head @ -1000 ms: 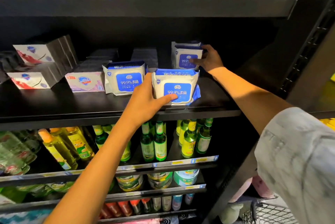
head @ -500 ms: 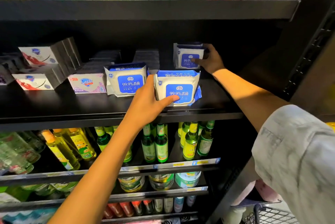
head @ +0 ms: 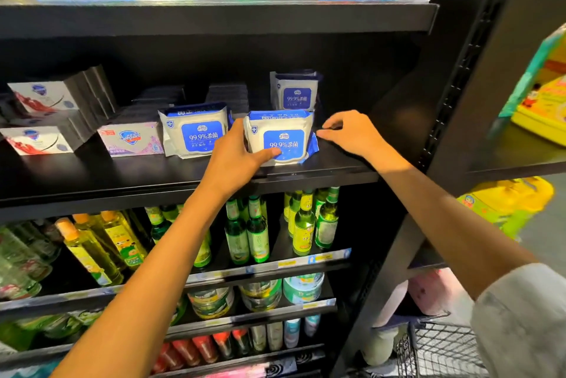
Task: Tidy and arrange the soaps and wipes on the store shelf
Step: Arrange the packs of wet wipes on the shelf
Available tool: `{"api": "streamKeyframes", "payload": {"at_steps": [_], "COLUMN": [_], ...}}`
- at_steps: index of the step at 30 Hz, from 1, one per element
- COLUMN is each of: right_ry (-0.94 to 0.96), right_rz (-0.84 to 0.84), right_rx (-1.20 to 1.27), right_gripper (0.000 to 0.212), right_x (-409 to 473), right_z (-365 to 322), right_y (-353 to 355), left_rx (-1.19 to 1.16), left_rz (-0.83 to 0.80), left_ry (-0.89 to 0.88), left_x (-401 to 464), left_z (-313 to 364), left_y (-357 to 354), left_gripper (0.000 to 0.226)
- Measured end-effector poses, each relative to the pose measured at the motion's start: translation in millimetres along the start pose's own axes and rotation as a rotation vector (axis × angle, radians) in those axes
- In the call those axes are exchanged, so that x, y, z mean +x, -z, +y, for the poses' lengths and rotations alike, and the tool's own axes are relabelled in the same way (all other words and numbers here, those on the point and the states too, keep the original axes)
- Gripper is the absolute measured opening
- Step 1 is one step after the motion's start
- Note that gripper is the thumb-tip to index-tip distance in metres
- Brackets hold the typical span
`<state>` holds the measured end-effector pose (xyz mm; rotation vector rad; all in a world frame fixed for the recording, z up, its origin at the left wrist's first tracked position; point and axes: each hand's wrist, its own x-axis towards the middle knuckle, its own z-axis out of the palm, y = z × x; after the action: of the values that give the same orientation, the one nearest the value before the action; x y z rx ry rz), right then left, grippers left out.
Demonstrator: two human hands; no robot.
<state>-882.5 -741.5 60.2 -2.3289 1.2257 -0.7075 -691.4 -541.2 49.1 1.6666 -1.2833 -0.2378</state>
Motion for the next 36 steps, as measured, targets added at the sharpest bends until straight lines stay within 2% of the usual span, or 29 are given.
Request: {"api": "streamKeyframes", "payload": {"at_steps": [2, 4, 10, 13, 16, 24, 31, 36], "right_ry": [0.032, 0.065, 0.117, 0.121, 0.122, 0.161, 0.187, 0.182], "right_rz": [-0.017, -0.041, -0.210, -0.305, -0.331, -0.274, -0.260, -0.273], "right_rx": [-0.028, -0.074, -0.226, -0.251, -0.290, -0.288, -0.301, -0.333], "right_gripper": [0.030, 0.031, 0.082, 0.093, 0.102, 0.106, 0.108, 0.106], "right_x": [-27, -48, -85, -90, -91, -94, -91, -87], "right_z": [-4, -8, -6, -4, -3, 2, 4, 3], "right_y": [5, 10, 16, 18, 20, 18, 17, 17], "left_rx": [0.024, 0.047, 0.051, 0.072, 0.111, 0.141, 0.111, 0.057], "left_rz": [0.015, 0.032, 0.042, 0.036, 0.056, 0.009, 0.040, 0.057], "left_ry": [-0.011, -0.015, 0.044, 0.103, 0.106, 0.208, 0.178, 0.155], "left_x": [8, 16, 43, 60, 77, 114, 146, 158], "left_z": [1, 2, 2, 4, 6, 3, -6, -12], "left_y": [-7, -12, -25, -32, -43, -76, -79, -83], "left_gripper": [0.054, 0.057, 0.062, 0.064, 0.060, 0.048, 0.077, 0.074]}}
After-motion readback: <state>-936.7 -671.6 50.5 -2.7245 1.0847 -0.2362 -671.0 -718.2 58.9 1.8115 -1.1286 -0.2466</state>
